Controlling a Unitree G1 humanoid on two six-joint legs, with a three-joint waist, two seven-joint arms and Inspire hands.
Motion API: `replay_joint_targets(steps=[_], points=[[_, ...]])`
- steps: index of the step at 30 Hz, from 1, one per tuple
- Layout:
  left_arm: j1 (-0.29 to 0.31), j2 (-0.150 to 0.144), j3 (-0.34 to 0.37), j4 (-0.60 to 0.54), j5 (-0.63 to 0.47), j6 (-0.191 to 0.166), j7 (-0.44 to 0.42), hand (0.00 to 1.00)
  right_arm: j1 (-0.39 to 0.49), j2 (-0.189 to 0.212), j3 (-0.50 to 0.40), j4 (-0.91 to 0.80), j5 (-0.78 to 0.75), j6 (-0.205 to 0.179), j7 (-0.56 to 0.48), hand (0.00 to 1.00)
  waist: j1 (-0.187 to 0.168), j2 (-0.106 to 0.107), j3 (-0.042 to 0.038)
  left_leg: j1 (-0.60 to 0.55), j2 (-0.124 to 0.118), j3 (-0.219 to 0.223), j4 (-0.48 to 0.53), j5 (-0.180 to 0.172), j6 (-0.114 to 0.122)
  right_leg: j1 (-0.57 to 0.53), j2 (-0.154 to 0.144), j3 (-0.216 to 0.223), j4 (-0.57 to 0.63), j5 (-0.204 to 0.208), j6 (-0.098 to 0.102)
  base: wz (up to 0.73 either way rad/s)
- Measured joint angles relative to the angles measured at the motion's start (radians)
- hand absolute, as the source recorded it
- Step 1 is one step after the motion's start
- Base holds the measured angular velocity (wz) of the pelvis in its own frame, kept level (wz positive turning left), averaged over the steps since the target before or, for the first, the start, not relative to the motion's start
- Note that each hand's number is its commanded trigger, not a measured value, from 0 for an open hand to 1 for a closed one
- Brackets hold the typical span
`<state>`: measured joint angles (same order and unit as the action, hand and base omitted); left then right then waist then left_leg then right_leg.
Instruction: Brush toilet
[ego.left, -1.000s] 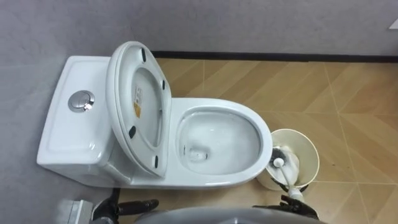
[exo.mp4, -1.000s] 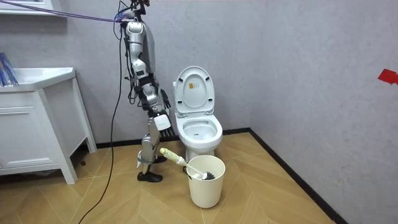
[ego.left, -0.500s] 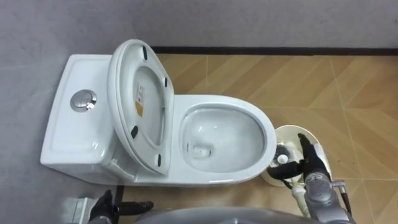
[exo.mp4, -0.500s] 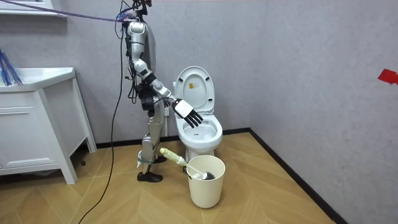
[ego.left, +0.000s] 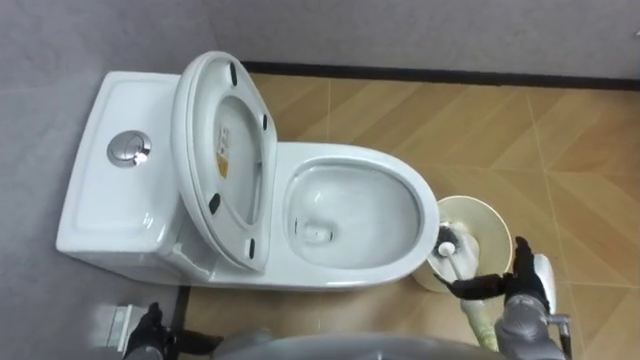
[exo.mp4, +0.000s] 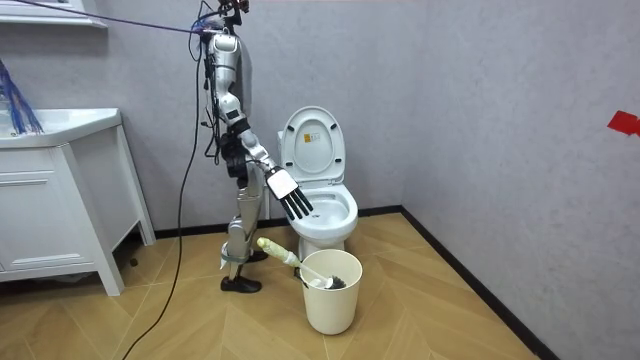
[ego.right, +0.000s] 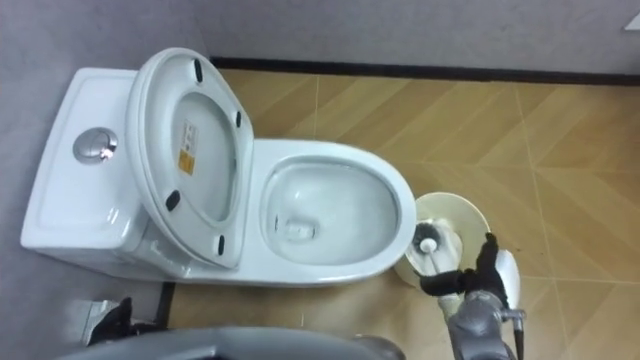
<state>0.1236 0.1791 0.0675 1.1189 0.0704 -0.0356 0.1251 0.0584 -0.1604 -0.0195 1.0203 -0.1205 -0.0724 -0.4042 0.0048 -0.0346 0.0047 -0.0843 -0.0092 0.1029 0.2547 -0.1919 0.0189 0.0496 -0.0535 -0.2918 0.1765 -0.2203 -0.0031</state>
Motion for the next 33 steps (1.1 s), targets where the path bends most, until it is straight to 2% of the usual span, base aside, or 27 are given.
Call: replay_joint_targets(steps=[5,7,10,16,20,22,25,29,33], points=[[-0.071,-0.003,-0.042,-0.002,0.000,-0.001,0.000,0.00,-0.142,-0.023,-0.002,0.150,0.027,0.000,-0.022,0.00,0.000,0.036,0.0057,-0.132,0.006,-0.019,0.065,0.000,0.015,-0.132,-0.009,-0.015,0.077,0.001,-0.002,0.10],[-0.108,-0.009,-0.060,0.000,-0.001,-0.001,0.002,0.00,-0.206,-0.044,-0.004,0.201,0.062,0.000,-0.024,0.00,0.004,0.052,0.0113,-0.190,0.009,-0.020,0.081,0.009,0.025,-0.196,-0.018,-0.017,0.109,0.000,-0.002,0.08],[-0.144,-0.008,-0.089,0.000,-0.002,0.000,0.012,0.00,-0.265,-0.066,-0.002,0.233,0.124,-0.001,-0.046,0.00,0.008,0.059,0.0113,-0.257,0.005,-0.018,0.098,0.020,0.035,-0.278,-0.031,-0.011,0.156,0.000,-0.002,-0.04],[-0.207,-0.008,-0.158,0.001,-0.013,0.005,0.023,0.00,-0.332,-0.117,-0.002,0.297,0.200,0.014,-0.074,0.00,0.028,0.053,0.0179,-0.387,-0.002,0.002,0.129,0.038,0.054,-0.428,-0.051,0.010,0.235,0.000,-0.001,-0.04],[-0.239,-0.008,-0.198,-0.002,-0.042,0.014,0.052,0.00,-0.367,-0.142,-0.002,0.303,0.247,0.043,-0.090,0.00,0.028,0.049,0.0241,-0.471,-0.004,0.005,0.147,0.052,0.063,-0.526,-0.061,0.018,0.276,0.004,-0.001,-0.04],[-0.258,0.000,-0.238,-0.013,-0.072,0.014,0.069,0.00,-0.403,-0.158,-0.001,0.304,0.292,0.044,-0.105,0.00,0.034,0.039,0.0332,-0.534,-0.006,0.020,0.163,0.060,0.068,-0.609,-0.072,0.039,0.324,0.002,-0.004,-0.09],[-0.273,0.000,-0.244,-0.046,-0.079,0.012,0.069,0.00,-0.448,-0.164,0.001,0.307,0.316,0.047,-0.108,0.00,0.038,0.027,0.0421,-0.609,-0.006,0.033,0.197,0.063,0.070,-0.700,-0.083,0.048,0.381,-0.003,-0.011,-0.10],[-0.293,0.003,-0.250,-0.081,-0.085,0.012,0.069,0.00,-0.471,-0.177,0.015,0.306,0.315,0.057,-0.103,0.00,0.038,0.030,0.0449,-0.713,-0.002,0.024,0.247,0.062,0.070,-0.796,-0.088,0.043,0.419,-0.010,-0.020,0.06],[-0.297,0.003,-0.260,-0.109,-0.122,0.022,0.069,0.00,-0.474,-0.194,0.040,0.305,0.320,0.084,-0.078,0.00,0.053,0.031,0.0448,-0.781,-0.003,0.021,0.273,0.064,0.073,-0.863,-0.094,0.042,0.452,-0.015,-0.023,0.05]])
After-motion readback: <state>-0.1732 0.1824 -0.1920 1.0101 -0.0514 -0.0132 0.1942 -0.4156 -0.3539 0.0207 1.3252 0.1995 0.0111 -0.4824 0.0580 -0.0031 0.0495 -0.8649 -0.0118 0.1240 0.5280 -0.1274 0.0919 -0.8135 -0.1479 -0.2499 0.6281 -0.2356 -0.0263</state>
